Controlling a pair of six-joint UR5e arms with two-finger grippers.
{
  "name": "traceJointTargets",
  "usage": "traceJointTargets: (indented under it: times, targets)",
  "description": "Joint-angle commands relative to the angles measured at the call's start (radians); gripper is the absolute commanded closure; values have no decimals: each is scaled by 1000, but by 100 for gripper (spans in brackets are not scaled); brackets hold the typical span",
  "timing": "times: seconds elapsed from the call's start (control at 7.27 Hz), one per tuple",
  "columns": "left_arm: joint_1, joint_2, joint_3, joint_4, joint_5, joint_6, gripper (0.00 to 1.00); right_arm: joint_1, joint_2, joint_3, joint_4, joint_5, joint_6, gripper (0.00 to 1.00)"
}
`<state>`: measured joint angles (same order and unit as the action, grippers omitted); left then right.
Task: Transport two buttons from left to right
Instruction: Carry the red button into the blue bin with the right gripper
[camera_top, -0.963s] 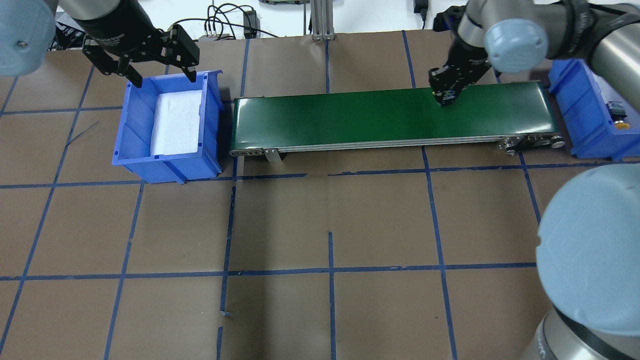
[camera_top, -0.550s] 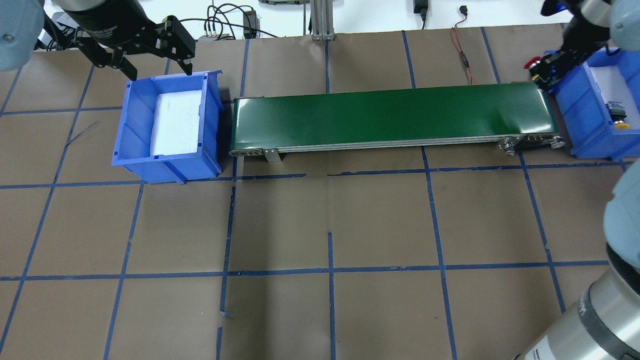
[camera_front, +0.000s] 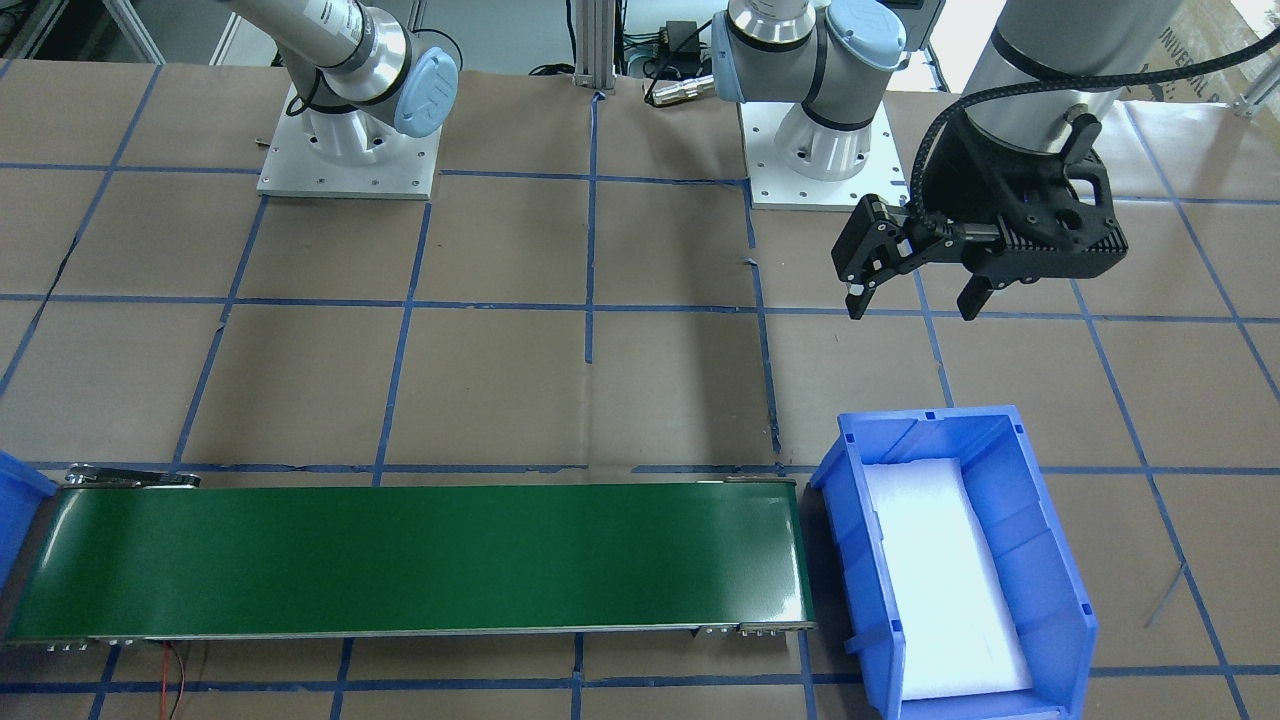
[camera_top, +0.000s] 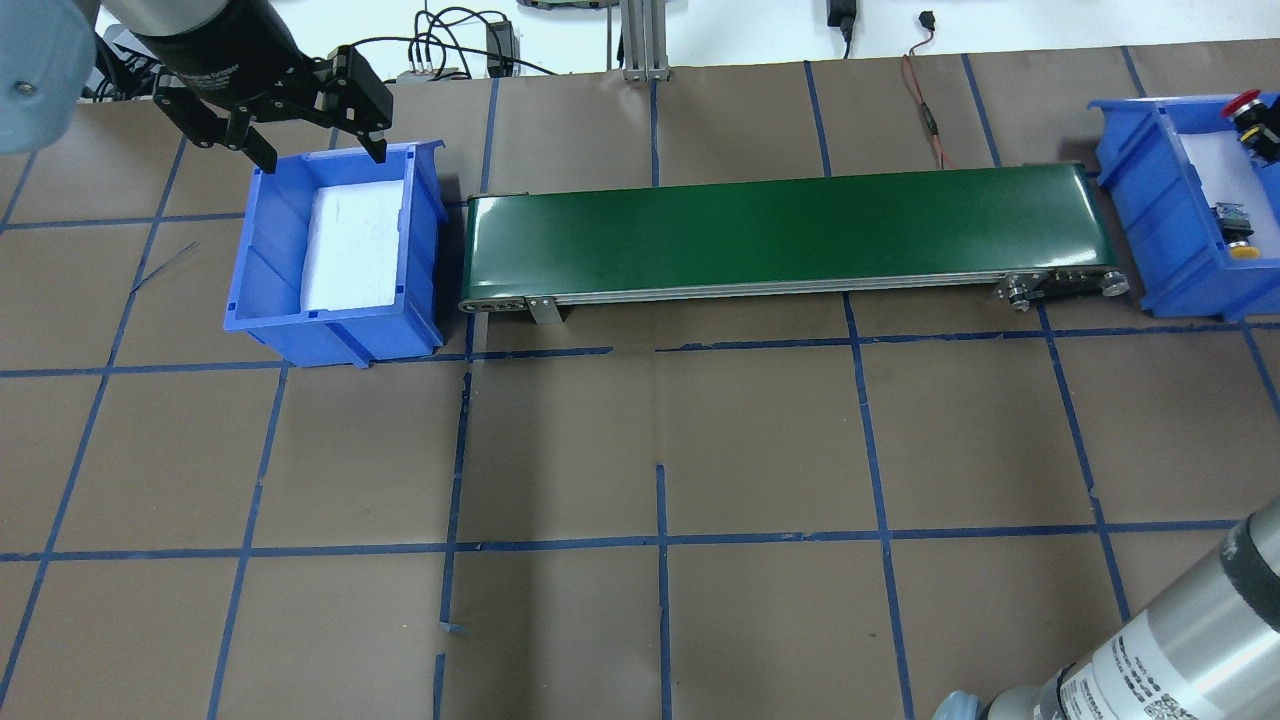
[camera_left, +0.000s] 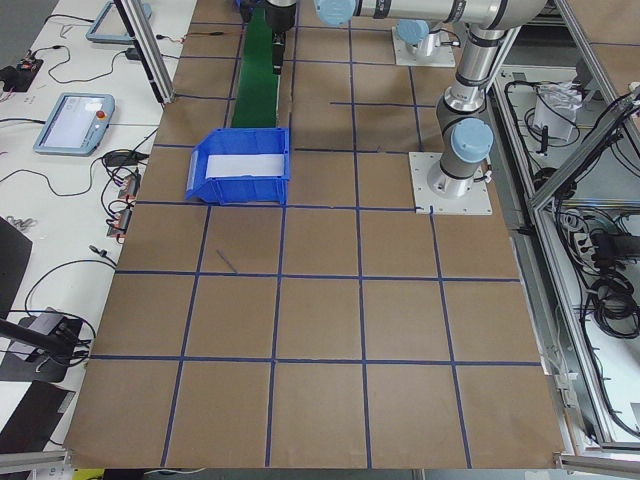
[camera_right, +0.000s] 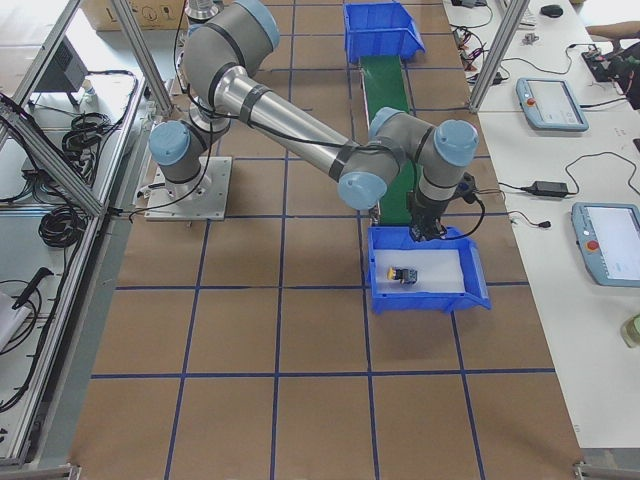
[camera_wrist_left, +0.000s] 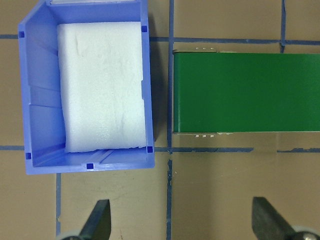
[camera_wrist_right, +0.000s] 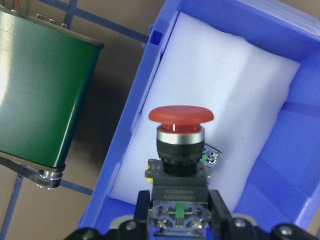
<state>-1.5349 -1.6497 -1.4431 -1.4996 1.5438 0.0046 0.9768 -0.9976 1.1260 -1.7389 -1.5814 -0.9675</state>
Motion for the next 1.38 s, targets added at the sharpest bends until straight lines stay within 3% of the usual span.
traceJointTargets:
  times: [0.0, 0.41, 1.24]
  targets:
    - [1, 11, -2, -10, 1, 0, 0, -9, 75, -101, 9, 1, -7, 88]
    - [1, -13, 0, -10, -2, 0, 0, -7, 192, -181, -7, 14, -2, 88]
    - [1, -15, 1, -7, -7, 0, 0, 5, 266, -180, -116, 24, 9, 88]
